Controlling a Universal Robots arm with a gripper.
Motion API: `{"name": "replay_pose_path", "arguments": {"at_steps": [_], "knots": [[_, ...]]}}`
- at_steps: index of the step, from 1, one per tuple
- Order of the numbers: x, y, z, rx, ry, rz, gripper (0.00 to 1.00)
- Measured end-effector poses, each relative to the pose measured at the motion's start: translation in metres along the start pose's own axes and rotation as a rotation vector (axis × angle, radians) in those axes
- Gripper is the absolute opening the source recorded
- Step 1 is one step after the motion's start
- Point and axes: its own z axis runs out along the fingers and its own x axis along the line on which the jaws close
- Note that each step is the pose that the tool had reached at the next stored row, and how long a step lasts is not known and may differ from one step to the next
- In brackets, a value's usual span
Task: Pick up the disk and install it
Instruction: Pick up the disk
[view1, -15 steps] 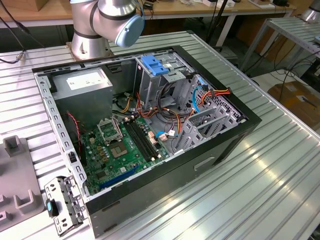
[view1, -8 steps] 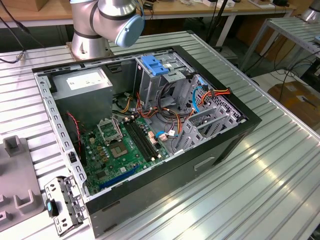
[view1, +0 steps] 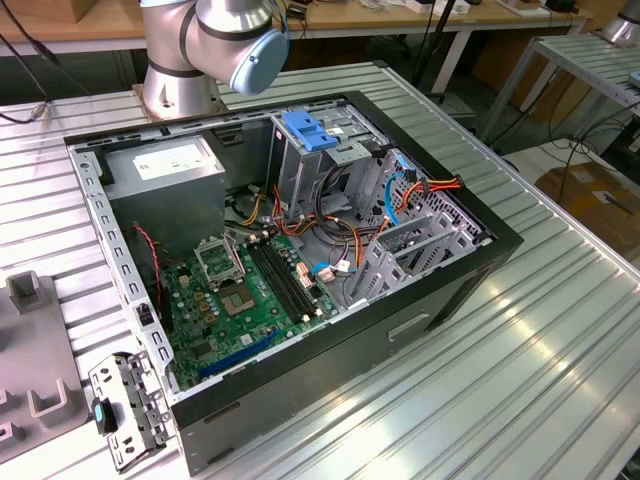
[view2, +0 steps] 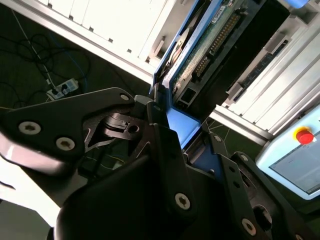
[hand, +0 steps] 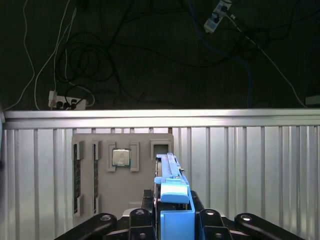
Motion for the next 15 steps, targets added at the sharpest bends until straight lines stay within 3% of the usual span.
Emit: {"name": "replay_pose_path", "arguments": {"at_steps": [8, 15], "knots": [[-0.0002, 0.0002, -0.0122, 0.0000, 0.0001, -0.005, 0.37], [-0.0005, 0.0006, -0.0327, 0.0000, 0.0000, -0.005, 0.37]]}}
